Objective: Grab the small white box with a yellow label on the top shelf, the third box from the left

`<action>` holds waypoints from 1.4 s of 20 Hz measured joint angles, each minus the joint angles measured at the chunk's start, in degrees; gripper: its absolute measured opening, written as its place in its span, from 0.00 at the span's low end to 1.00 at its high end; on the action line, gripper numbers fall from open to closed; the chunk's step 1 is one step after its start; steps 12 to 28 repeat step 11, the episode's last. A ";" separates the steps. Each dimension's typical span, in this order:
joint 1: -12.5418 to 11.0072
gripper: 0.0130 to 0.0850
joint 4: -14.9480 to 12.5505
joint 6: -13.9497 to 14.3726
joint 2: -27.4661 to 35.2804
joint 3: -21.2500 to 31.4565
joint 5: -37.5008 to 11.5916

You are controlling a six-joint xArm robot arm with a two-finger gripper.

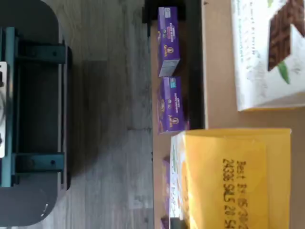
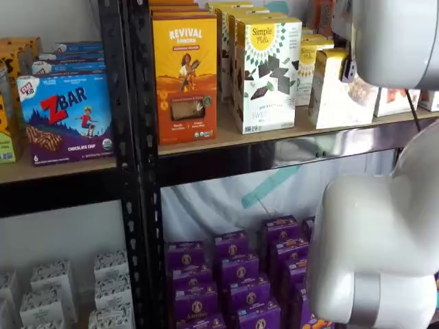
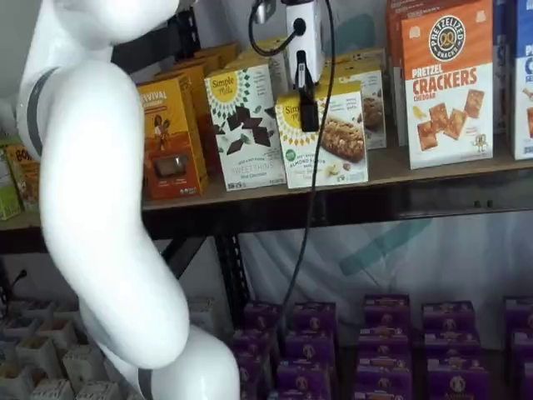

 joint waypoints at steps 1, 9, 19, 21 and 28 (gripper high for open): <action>-0.01 0.28 -0.19 -0.03 -0.60 0.39 0.36; -0.74 0.28 -0.66 -0.78 -5.89 5.22 0.57; -1.04 0.28 -0.44 -1.02 -6.65 5.89 0.70; -1.04 0.28 -0.44 -1.02 -6.65 5.89 0.70; -1.04 0.28 -0.44 -1.02 -6.65 5.89 0.70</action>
